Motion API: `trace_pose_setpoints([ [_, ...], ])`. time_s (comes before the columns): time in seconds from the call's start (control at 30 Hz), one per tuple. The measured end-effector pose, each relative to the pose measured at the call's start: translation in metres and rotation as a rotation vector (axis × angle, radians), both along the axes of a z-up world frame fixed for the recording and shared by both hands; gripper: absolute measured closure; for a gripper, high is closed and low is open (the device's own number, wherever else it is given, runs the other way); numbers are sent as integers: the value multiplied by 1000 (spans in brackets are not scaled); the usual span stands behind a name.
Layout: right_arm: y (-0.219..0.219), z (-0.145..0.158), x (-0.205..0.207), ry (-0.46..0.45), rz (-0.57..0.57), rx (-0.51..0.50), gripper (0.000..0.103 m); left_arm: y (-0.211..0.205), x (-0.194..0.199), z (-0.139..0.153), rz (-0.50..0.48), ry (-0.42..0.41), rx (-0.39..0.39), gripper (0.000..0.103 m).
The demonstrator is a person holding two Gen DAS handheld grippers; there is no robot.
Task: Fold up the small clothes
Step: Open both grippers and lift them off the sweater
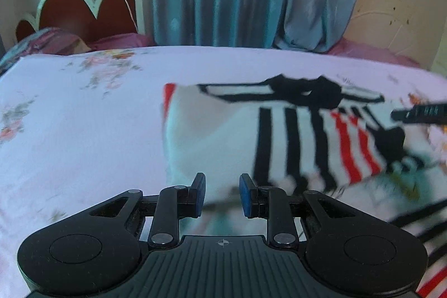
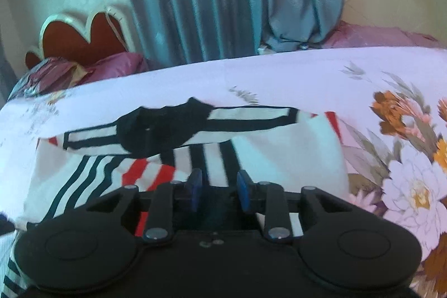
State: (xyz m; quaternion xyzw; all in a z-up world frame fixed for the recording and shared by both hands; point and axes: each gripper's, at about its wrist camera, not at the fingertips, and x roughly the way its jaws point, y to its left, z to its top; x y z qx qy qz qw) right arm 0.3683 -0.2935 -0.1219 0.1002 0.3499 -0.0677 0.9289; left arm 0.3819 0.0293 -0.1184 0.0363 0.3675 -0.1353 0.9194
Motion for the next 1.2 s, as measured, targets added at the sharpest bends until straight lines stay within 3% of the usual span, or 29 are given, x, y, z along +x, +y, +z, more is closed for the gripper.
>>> trace_pose_setpoints([
  [0.13,16,4,16,11,45,-24,75,-24,37,0,4,33,-52,78],
  [0.33,41,-5,43,47,124,-49,75,-59,85,-22,8,62,-22,78],
  [0.5,51,-19,57,83,155,-64,75,-65,104,-42,38,71,11,78],
  [0.67,50,-35,63,111,166,-122,78,-61,116,-46,61,80,-14,78],
  [0.93,29,-34,58,114,127,-150,78,-60,115,-41,75,86,-9,78],
  [1.2,31,-8,18,55,160,-92,76,-47,56,-24,46,56,-3,78],
])
